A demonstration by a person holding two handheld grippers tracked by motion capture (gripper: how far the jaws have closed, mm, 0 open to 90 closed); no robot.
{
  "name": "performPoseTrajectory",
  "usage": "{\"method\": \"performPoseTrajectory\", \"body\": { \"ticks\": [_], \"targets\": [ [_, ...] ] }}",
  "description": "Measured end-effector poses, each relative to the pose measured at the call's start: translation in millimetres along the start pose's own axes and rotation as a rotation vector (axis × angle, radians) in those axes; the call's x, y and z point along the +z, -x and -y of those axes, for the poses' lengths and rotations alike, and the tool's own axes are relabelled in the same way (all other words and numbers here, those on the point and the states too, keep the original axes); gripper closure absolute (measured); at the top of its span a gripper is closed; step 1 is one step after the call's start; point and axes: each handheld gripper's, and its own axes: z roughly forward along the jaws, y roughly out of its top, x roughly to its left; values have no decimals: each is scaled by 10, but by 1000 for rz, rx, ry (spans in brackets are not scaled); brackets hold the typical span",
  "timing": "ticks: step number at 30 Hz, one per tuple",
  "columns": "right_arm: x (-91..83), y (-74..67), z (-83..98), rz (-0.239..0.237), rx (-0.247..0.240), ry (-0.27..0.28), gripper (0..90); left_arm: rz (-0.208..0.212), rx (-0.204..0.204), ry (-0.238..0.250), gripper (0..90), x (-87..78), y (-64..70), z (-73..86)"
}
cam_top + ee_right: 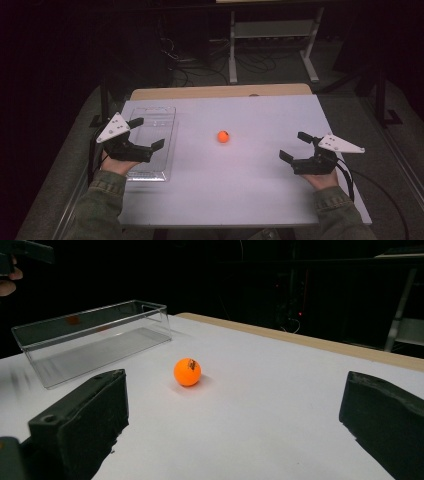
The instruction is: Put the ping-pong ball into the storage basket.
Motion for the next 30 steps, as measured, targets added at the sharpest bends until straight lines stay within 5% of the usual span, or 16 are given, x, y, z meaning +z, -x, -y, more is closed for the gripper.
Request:
{"method": "performPoseTrajectory", "body": {
  "ticks": [30],
  "targets": [
    [7,-1,4,-7,3,-1,0,84,52,-100,0,403,-41,-350]
  ]
}}
